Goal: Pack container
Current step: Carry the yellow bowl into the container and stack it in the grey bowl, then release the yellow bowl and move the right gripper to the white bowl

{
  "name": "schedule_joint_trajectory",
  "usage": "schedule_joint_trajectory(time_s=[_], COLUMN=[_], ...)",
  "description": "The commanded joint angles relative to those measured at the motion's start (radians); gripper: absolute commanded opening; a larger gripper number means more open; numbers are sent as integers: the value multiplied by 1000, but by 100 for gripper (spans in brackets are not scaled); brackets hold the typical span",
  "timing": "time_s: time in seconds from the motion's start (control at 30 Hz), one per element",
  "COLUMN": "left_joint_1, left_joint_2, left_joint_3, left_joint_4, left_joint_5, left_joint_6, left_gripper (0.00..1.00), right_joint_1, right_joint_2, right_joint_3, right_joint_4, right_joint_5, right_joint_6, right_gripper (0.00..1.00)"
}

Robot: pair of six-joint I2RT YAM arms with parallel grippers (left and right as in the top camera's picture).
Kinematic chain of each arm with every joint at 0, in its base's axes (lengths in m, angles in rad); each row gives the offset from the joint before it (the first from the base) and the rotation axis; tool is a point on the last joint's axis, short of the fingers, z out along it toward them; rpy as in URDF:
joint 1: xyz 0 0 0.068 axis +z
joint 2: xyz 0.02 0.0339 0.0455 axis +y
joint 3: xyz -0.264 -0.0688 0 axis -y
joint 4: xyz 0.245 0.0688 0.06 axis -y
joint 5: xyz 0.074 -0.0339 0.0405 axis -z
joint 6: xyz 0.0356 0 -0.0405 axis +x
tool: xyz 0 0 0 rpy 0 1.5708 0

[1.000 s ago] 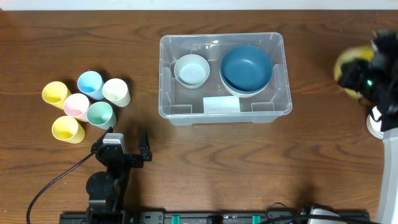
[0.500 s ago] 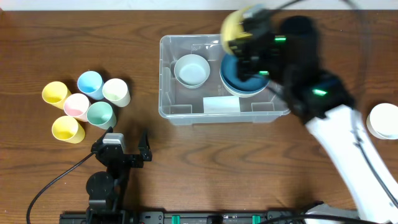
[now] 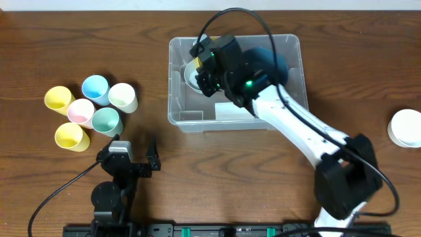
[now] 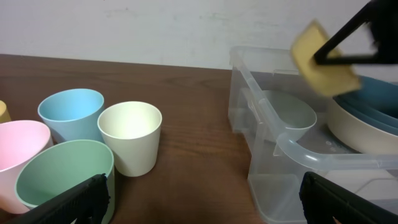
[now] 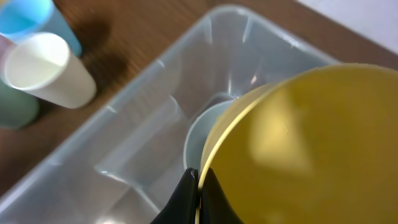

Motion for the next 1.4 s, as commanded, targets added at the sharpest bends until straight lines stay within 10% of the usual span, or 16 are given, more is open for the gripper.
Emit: schedule_joint_trajectory(time_s=[0.0, 0.33, 0.4, 0.47, 0.97, 1.37], left_joint_1=[5, 5, 5, 5, 5, 5], left_joint_2=[-6, -6, -6, -6, -6, -6], left_joint_3=[-16, -16, -16, -16, -16, -16], left_joint_4=[-29, -29, -29, -29, -29, -29], left_joint_5=[11, 12, 11, 12, 11, 11], left_joint_6=[9, 10, 9, 9, 9, 10], left_gripper=[98, 98, 98, 98, 98, 98], right_joint_1=[10, 18, 18, 18, 16, -294], right_joint_2=[47, 130, 136, 137, -32, -332], right_joint_3=[10, 10, 10, 10, 185, 225], right_joint_4=[20, 70, 77, 77, -245, -756], right_joint_5=[13, -13, -16, -16, -10, 270], right_joint_6=[-16, -16, -16, -16, -13, 357], right_gripper=[1, 4, 35, 43, 42, 47])
